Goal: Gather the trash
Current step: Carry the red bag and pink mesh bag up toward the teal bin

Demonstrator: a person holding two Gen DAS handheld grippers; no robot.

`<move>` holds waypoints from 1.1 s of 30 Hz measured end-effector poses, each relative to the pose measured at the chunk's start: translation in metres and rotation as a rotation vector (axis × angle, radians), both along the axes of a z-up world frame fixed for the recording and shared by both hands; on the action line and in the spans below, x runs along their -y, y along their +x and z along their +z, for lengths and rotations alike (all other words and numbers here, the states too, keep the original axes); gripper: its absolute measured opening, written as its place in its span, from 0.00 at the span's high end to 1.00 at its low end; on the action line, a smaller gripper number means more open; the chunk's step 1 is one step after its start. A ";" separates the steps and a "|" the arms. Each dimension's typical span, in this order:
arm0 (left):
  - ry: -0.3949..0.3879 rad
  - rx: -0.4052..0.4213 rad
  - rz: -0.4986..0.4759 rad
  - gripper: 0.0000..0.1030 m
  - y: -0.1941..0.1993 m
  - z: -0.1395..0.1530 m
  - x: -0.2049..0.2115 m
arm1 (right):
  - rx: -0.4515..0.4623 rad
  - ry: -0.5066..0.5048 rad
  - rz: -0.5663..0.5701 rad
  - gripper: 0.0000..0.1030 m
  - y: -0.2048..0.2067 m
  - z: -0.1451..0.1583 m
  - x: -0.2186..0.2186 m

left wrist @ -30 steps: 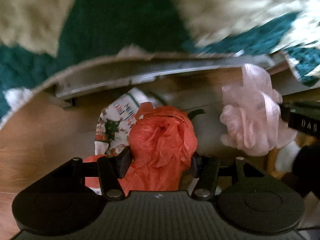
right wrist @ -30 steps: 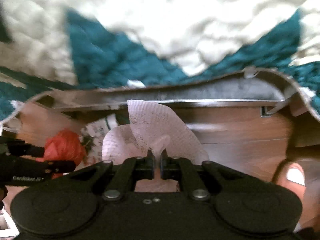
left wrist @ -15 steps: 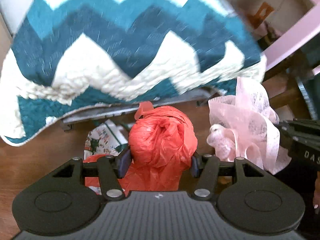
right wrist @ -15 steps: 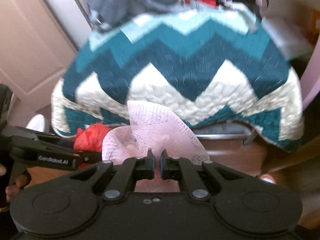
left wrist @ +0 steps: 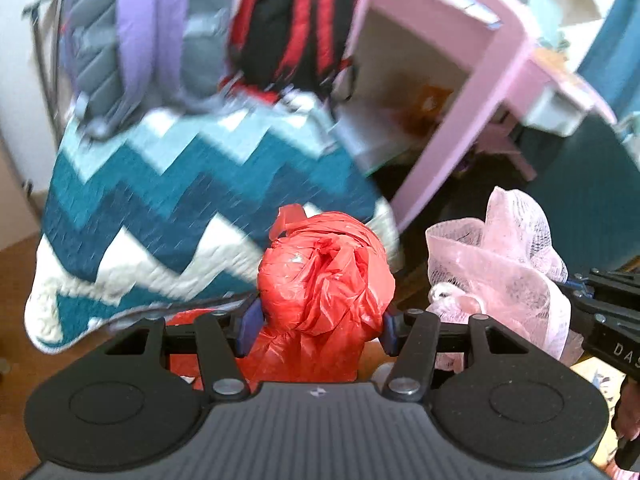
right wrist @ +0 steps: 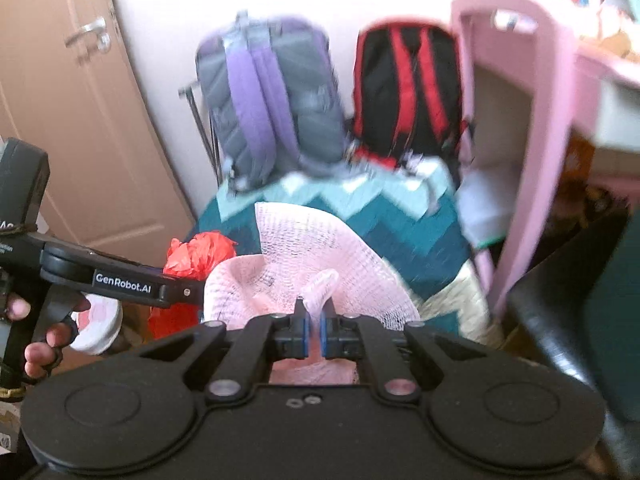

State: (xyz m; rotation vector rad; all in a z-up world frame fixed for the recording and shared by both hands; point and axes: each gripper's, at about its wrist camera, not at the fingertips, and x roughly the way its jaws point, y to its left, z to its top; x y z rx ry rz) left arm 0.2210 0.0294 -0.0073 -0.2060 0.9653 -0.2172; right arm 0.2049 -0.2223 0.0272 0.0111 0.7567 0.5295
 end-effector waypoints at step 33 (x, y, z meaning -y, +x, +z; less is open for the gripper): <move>-0.088 0.400 -0.364 0.45 0.078 0.193 0.357 | 0.302 -0.094 -0.498 0.95 0.026 0.140 0.273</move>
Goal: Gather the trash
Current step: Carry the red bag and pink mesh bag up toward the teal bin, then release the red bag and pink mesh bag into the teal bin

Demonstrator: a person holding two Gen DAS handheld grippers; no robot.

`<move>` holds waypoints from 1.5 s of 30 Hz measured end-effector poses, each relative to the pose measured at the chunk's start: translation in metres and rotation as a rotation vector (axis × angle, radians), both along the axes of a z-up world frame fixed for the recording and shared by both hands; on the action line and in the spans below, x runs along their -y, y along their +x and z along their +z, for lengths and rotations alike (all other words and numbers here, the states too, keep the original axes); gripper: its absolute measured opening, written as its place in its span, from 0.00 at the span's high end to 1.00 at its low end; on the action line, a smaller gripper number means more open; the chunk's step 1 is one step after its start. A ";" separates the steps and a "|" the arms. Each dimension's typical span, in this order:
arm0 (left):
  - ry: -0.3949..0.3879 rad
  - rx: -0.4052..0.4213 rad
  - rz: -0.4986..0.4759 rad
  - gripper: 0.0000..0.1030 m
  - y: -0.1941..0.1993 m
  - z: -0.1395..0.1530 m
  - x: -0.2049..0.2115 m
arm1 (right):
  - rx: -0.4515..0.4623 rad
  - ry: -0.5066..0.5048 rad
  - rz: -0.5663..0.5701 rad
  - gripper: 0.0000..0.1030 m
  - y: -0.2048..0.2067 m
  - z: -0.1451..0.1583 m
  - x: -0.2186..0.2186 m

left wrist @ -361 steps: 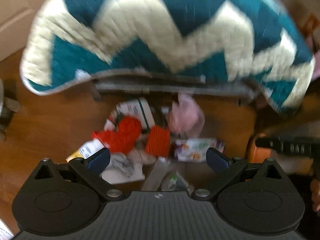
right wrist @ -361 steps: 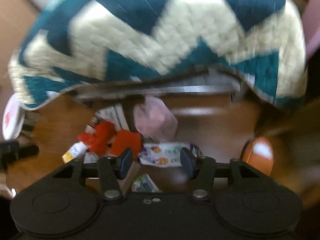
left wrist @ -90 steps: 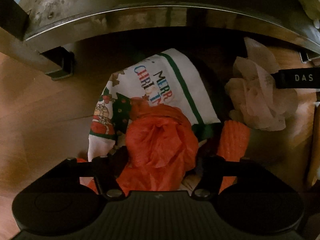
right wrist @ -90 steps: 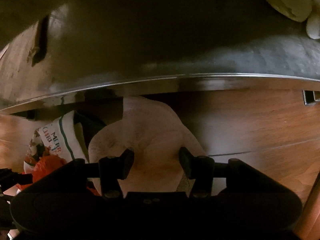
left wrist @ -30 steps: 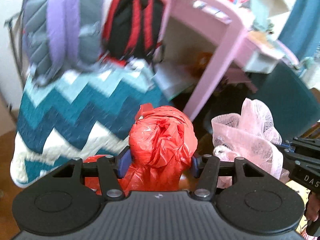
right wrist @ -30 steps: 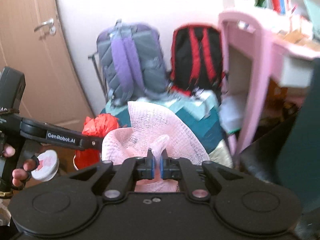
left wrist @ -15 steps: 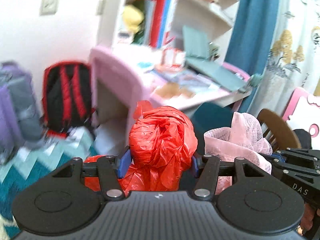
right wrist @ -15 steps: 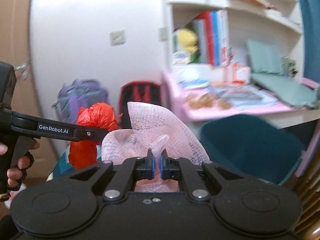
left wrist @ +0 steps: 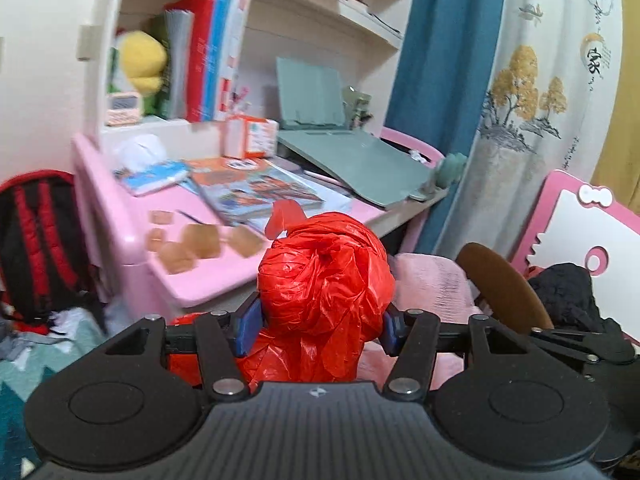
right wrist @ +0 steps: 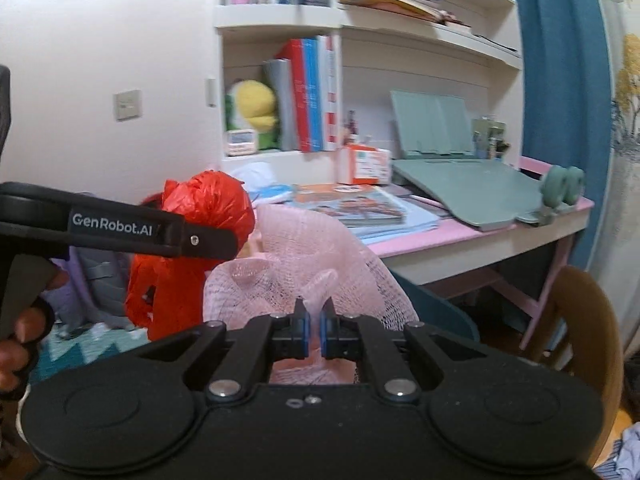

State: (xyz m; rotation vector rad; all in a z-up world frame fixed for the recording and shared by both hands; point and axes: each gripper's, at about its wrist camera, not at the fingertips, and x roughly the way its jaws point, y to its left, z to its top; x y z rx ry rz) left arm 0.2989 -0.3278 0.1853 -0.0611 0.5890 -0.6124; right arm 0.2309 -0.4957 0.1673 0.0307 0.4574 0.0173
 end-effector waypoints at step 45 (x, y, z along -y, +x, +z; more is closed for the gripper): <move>0.148 -0.138 -0.055 0.30 0.028 -0.054 0.032 | -0.233 -0.043 0.006 0.66 0.024 -0.030 -0.001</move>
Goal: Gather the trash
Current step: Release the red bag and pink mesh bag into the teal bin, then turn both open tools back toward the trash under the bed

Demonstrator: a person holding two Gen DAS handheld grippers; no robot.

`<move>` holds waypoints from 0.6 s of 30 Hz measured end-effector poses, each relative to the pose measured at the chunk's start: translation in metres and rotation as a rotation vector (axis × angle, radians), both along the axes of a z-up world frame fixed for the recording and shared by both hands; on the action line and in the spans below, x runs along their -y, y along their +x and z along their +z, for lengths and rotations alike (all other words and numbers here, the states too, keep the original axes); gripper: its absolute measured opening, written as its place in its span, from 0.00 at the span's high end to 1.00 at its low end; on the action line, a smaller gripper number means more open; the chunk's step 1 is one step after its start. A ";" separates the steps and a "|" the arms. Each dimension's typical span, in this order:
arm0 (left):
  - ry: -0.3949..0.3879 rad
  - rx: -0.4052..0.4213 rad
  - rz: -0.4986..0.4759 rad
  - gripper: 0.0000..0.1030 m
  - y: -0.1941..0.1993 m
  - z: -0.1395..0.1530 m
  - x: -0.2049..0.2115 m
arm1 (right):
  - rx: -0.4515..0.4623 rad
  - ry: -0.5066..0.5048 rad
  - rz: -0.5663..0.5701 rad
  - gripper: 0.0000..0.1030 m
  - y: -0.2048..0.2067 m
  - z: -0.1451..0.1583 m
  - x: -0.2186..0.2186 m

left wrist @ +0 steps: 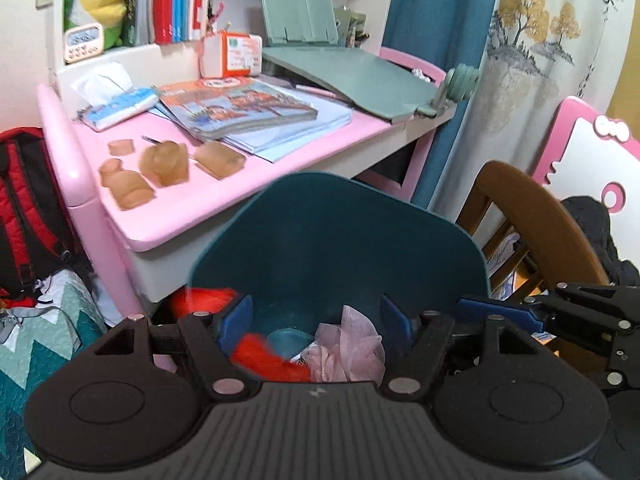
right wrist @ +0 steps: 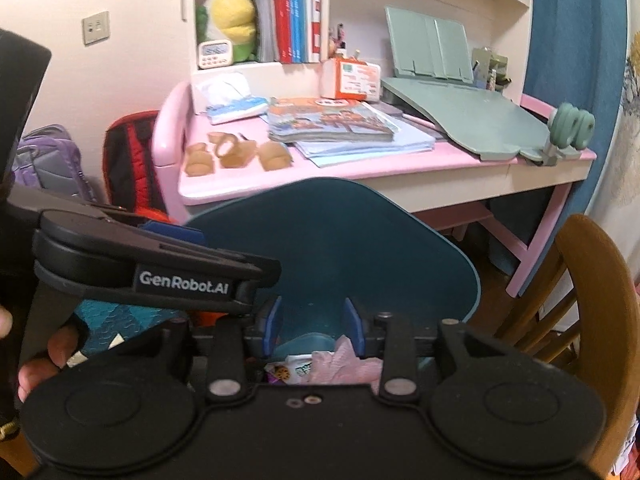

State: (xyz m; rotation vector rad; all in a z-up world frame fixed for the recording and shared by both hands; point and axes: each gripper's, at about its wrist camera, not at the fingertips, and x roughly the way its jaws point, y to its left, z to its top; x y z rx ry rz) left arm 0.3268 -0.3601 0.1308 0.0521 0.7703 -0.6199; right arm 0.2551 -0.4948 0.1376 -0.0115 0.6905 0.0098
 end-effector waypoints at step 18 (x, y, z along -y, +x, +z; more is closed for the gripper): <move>-0.004 0.091 0.104 0.19 -0.078 0.032 -0.137 | 0.037 0.055 0.204 0.56 -0.046 0.027 -0.093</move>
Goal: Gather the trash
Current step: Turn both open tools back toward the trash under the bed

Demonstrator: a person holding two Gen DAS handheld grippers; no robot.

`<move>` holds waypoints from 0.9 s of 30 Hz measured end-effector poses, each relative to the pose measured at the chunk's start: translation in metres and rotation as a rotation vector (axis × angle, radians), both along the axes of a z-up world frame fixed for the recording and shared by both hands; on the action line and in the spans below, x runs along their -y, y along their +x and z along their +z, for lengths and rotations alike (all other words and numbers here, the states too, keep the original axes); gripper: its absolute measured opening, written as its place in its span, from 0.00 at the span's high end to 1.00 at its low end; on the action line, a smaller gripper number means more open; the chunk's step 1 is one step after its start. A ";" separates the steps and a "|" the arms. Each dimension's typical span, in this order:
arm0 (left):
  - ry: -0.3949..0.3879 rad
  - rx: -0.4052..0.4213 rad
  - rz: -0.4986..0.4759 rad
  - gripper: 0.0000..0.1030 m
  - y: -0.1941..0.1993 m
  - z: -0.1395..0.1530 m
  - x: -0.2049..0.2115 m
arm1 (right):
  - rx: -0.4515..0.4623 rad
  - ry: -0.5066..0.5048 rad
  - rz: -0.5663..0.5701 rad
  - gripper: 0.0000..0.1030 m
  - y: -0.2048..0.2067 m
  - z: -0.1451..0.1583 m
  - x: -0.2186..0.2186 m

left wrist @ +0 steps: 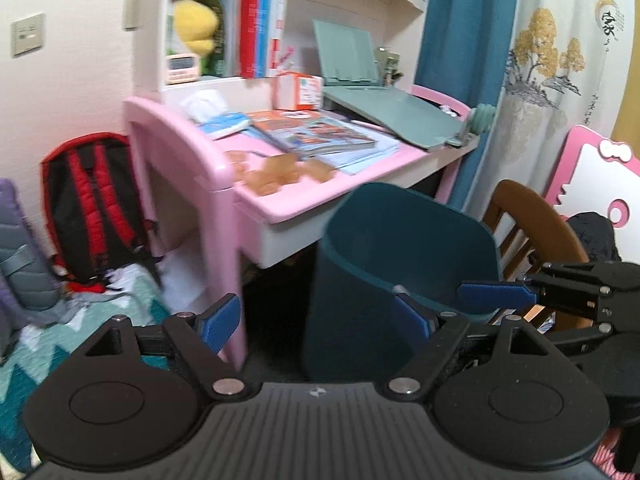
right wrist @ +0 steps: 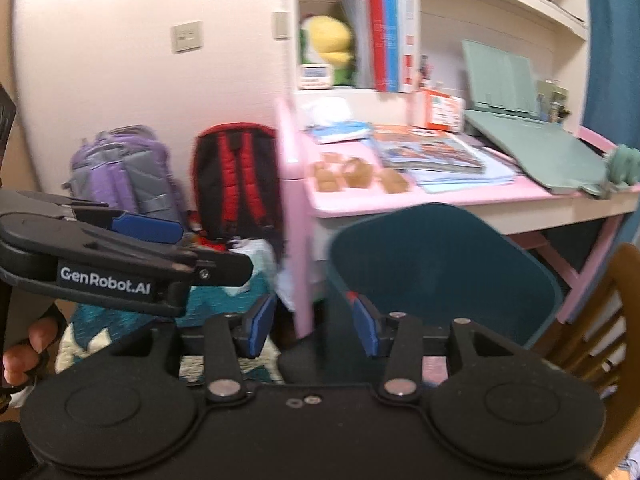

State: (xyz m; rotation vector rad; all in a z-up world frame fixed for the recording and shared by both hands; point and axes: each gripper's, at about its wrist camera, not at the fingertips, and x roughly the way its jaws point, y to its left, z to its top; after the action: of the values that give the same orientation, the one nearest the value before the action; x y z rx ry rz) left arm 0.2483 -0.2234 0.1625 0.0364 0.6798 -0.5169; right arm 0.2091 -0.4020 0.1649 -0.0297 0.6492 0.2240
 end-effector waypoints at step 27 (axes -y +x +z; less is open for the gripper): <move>0.016 -0.292 0.414 0.07 -0.035 -0.165 -0.273 | -0.269 0.100 0.404 0.52 0.027 -0.155 -0.212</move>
State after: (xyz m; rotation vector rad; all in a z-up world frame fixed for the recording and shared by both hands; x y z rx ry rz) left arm 0.2129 0.0496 -0.0022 -0.1654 0.9488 -0.1166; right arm 0.2364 -0.1905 0.0098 -0.0346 0.8962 0.6581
